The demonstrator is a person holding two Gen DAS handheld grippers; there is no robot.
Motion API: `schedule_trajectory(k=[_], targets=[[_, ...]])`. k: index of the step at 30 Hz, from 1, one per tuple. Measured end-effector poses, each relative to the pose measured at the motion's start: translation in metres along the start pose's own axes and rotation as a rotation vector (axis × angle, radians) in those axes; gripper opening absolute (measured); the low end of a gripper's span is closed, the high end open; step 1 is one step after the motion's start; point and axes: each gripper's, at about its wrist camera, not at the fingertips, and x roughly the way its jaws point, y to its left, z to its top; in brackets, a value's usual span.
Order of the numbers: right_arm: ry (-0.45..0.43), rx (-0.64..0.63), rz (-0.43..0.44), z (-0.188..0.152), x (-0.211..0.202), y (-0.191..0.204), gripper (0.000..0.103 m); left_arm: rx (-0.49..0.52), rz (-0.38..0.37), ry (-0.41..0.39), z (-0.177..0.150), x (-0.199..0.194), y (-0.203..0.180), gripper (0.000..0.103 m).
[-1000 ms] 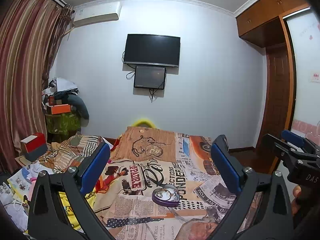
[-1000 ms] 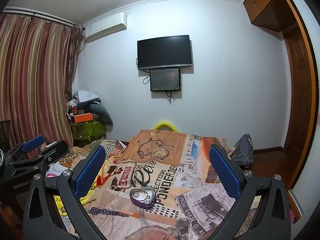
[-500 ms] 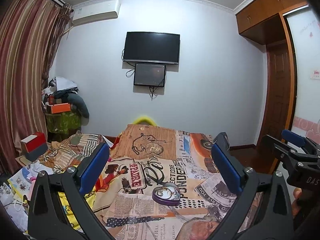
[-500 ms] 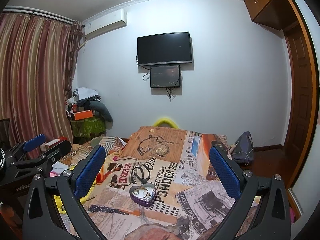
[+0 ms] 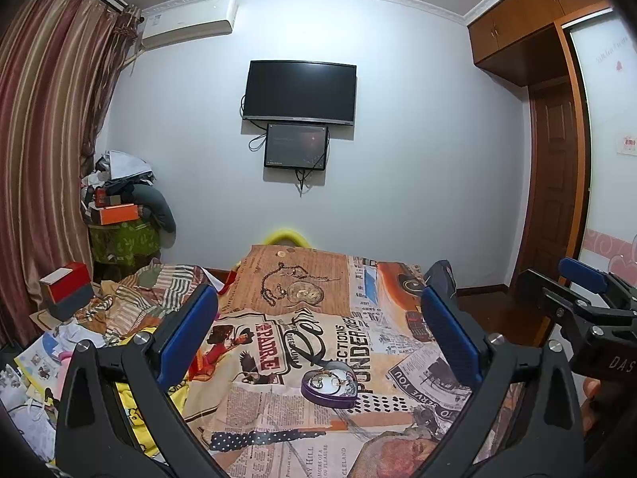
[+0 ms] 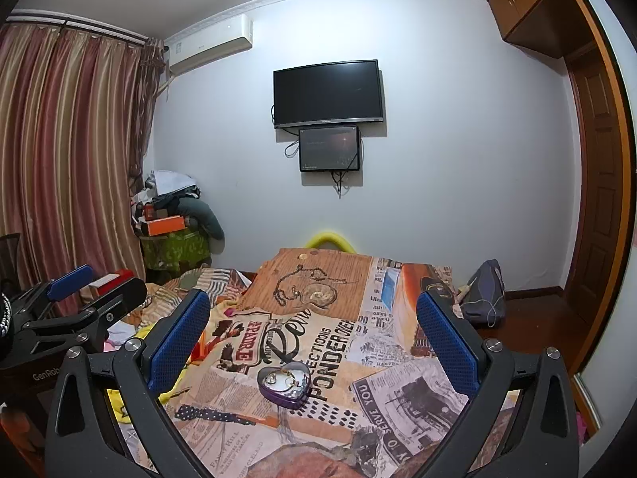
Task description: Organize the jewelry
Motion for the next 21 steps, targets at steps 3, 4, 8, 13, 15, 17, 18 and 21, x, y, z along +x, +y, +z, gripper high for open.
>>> schedule_trajectory(k=[3, 4, 8, 13, 15, 17, 18, 21], targets=[[0.004, 0.003, 0.000, -0.0001, 0.0002, 0.0001, 0.103, 0.008, -0.002, 0.003, -0.0008, 0.0014, -0.0011, 0.102], [0.006, 0.004, 0.000, -0.0002, 0.0006, 0.0000, 0.103, 0.009, -0.004, 0.004, -0.0012, 0.0016, -0.0015, 0.102], [0.009, 0.001, -0.001, 0.0005, 0.0004, 0.0001, 0.103, 0.017, -0.010, 0.004, -0.0020, 0.0019, -0.0038, 0.102], [0.008, 0.002, -0.005, 0.0013, 0.0003, -0.0013, 0.103, 0.014, -0.017, 0.010, -0.0027, 0.0033, -0.0039, 0.102], [0.008, 0.002, -0.006, 0.0013, 0.0008, -0.0016, 0.103, 0.014, -0.020, 0.015, -0.0030, 0.0036, -0.0033, 0.102], [0.007, 0.002, -0.008, 0.0016, 0.0004, -0.0020, 0.103, 0.013, -0.025, 0.022, -0.0028, 0.0047, -0.0030, 0.102], [0.007, 0.001, -0.009, 0.0014, 0.0006, -0.0021, 0.103, 0.012, -0.027, 0.023, -0.0028, 0.0050, -0.0028, 0.102], [0.008, 0.002, -0.011, 0.0017, 0.0010, -0.0033, 0.103, 0.015, -0.029, 0.024, -0.0020, 0.0061, -0.0033, 0.102]])
